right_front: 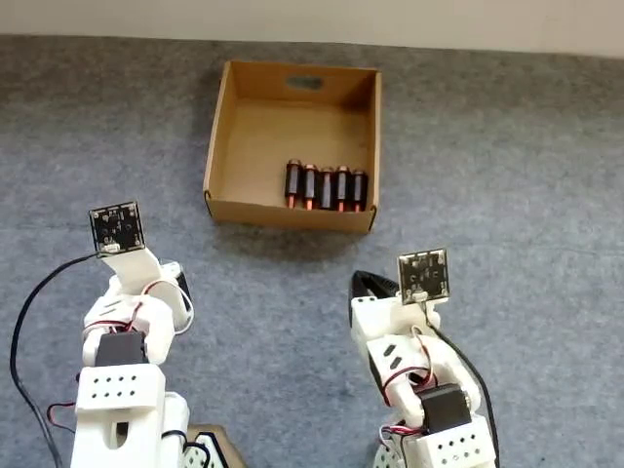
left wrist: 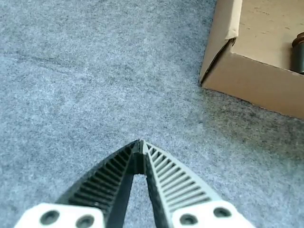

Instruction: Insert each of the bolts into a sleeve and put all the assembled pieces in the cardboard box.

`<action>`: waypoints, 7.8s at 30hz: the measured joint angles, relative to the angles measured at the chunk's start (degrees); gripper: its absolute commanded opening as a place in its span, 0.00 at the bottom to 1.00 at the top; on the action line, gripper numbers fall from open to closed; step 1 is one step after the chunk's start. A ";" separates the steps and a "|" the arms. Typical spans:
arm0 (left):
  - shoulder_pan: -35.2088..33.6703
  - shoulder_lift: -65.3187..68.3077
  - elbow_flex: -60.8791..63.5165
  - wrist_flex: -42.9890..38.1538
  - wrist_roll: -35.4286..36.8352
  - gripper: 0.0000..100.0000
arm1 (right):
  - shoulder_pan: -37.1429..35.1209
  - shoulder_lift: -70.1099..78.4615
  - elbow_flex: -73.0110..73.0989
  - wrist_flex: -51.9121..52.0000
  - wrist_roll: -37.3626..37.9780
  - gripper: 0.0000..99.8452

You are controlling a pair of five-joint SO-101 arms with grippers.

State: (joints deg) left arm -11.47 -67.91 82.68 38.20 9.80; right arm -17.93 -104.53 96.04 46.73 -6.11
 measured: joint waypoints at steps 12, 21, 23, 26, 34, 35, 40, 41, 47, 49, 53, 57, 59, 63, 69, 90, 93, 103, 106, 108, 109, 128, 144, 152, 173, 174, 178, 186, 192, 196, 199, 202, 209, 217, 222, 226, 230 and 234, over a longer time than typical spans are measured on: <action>0.00 0.00 0.00 0.00 0.00 0.01 | 7.38 0.00 0.00 0.00 0.00 0.01; 0.00 0.00 0.00 0.00 0.00 0.01 | 7.38 0.00 0.00 0.00 0.00 0.01; 0.00 0.00 0.00 0.00 0.00 0.01 | 7.38 0.00 0.00 0.00 0.00 0.01; 0.00 0.00 0.00 0.00 0.00 0.01 | 7.38 0.00 0.00 0.00 0.00 0.01; 0.00 0.00 0.00 0.00 0.00 0.01 | 7.38 0.00 0.00 0.00 0.00 0.01; 0.00 0.00 0.00 0.00 0.00 0.01 | 7.38 0.00 0.00 0.00 0.00 0.01; 0.00 0.00 0.00 0.00 0.00 0.01 | 7.38 0.00 0.00 0.00 0.00 0.01; 0.00 0.00 0.00 0.00 0.00 0.01 | 7.38 0.00 0.00 0.00 0.00 0.01; 0.00 0.00 0.00 1.85 0.00 0.01 | 7.38 0.00 0.00 0.00 0.00 0.01; 0.00 0.00 0.00 3.60 0.00 0.01 | 7.38 0.00 0.00 0.00 0.00 0.01; 0.00 0.00 0.00 4.48 0.00 0.01 | 7.38 0.00 0.00 0.00 0.00 0.01; 0.00 -0.44 0.00 4.57 0.00 0.01 | 7.38 0.00 0.00 0.00 0.00 0.01; 0.00 -2.64 0.18 4.66 0.00 0.01 | 7.38 0.00 0.00 0.00 0.00 0.01; 0.00 -10.90 3.69 4.66 0.00 0.01 | 7.38 0.00 0.00 0.00 0.00 0.01; 1.05 -20.84 7.56 4.75 0.00 0.01 | 7.38 0.00 0.00 0.00 0.00 0.01; 4.92 -34.90 13.45 6.86 -0.09 0.01 | 7.38 0.00 0.00 0.00 0.00 0.01; 4.92 -35.34 13.45 6.86 -0.53 0.01 | 7.38 0.00 0.00 0.00 0.00 0.01; 6.07 -35.34 13.45 7.21 -10.64 0.01 | 7.38 0.00 0.00 0.00 0.00 0.01; 6.07 -35.34 13.45 11.52 -12.84 0.01 | 7.38 0.00 0.00 0.00 0.00 0.01; 6.07 -35.34 13.45 17.41 -13.19 0.01 | 7.38 0.00 0.00 0.00 0.00 0.01; 6.07 -35.34 13.45 20.92 -13.36 0.01 | 7.38 0.00 0.00 0.00 0.00 0.01; 2.81 -35.69 13.45 37.27 -7.12 0.01 | 7.38 0.00 0.00 0.00 0.00 0.01; 2.64 -35.69 13.45 37.71 -3.25 0.01 | 7.38 0.00 0.00 0.00 0.00 0.01; 2.64 -35.69 13.45 37.71 -3.25 0.01 | 7.38 0.00 0.00 0.00 0.00 0.01; 2.64 -35.69 13.45 37.71 -3.25 0.01 | 7.38 0.00 0.00 0.00 0.00 0.01; 2.64 -35.69 13.45 37.71 -3.25 0.01 | 7.38 0.00 0.00 0.00 0.00 0.01; 2.64 -35.69 13.45 37.71 -3.25 0.01 | 7.38 0.00 0.00 0.00 0.00 0.01; 2.64 -35.69 13.45 37.71 -3.25 0.01 | 7.38 0.00 0.00 0.00 0.00 0.01; 2.64 -35.69 13.45 37.71 -3.25 0.01 | 7.38 0.00 0.00 0.00 0.00 0.01; 2.64 -35.69 13.45 37.71 -3.25 0.01 | 7.38 0.00 0.00 0.00 0.00 0.01; 2.64 -35.69 13.45 37.71 -3.25 0.01 | 7.38 0.00 0.00 0.00 0.00 0.01; 2.64 -35.69 13.45 37.71 -3.25 0.01 | 7.38 0.00 0.00 0.00 0.00 0.01; 2.64 -35.69 13.45 37.71 -3.25 0.01 | 7.38 0.00 0.00 0.00 0.00 0.01; 2.64 -35.69 13.45 37.71 -3.25 0.01 | 7.38 0.00 0.00 0.00 0.00 0.01; 2.64 -35.69 13.45 37.71 -3.25 0.01 | 7.38 0.00 0.00 0.00 0.00 0.01; 2.64 -35.69 13.45 37.71 -3.25 0.01 | 7.38 0.00 0.00 0.00 0.00 0.01; 2.64 -35.69 13.45 37.71 -3.25 0.01 | 7.38 0.00 0.00 0.00 0.00 0.01; 2.64 -35.69 13.45 37.71 -3.25 0.01 | 7.38 0.00 0.00 0.00 0.00 0.01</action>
State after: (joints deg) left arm -8.84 -103.60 96.13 75.91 6.55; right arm -10.55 -104.53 96.04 46.73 -6.11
